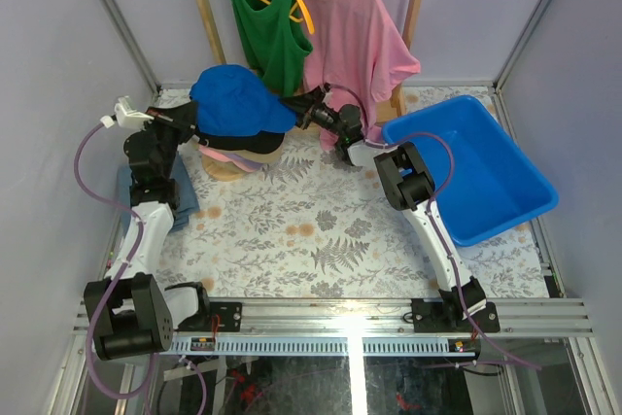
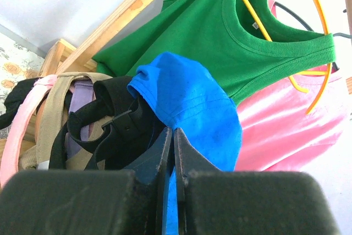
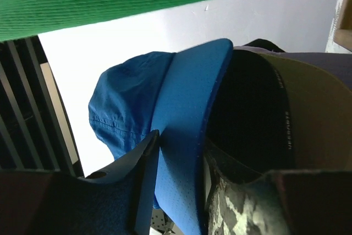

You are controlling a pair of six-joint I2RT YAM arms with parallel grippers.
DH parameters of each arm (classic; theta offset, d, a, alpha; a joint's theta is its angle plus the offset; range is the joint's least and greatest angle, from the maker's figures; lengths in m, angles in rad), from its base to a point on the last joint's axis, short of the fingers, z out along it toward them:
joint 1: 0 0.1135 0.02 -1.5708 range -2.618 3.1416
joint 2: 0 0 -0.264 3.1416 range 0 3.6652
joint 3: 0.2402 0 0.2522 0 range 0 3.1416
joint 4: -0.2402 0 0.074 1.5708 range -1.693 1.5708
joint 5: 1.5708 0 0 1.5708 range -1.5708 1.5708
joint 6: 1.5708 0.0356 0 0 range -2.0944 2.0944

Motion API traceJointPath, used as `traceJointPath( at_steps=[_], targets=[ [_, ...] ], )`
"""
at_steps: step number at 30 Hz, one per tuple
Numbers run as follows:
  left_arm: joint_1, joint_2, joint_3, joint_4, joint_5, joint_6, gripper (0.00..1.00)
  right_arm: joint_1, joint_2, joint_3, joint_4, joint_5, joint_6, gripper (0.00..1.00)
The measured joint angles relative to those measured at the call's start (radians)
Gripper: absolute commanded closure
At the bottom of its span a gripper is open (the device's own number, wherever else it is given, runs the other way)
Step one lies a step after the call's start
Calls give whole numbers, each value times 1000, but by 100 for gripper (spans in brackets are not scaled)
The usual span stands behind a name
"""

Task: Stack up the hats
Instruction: Stack the hat on the hat.

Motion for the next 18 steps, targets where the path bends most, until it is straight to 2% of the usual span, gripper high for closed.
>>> traceJointPath(
  at_steps=[12, 18],
  targets=[
    [0, -2, -13, -18, -21, 0, 100, 0, -11, -45, -11, -5, -37, 81],
    [0, -2, -15, -50, -42, 0, 100, 0, -47, -100, -13, -4, -66, 82]
  ],
)
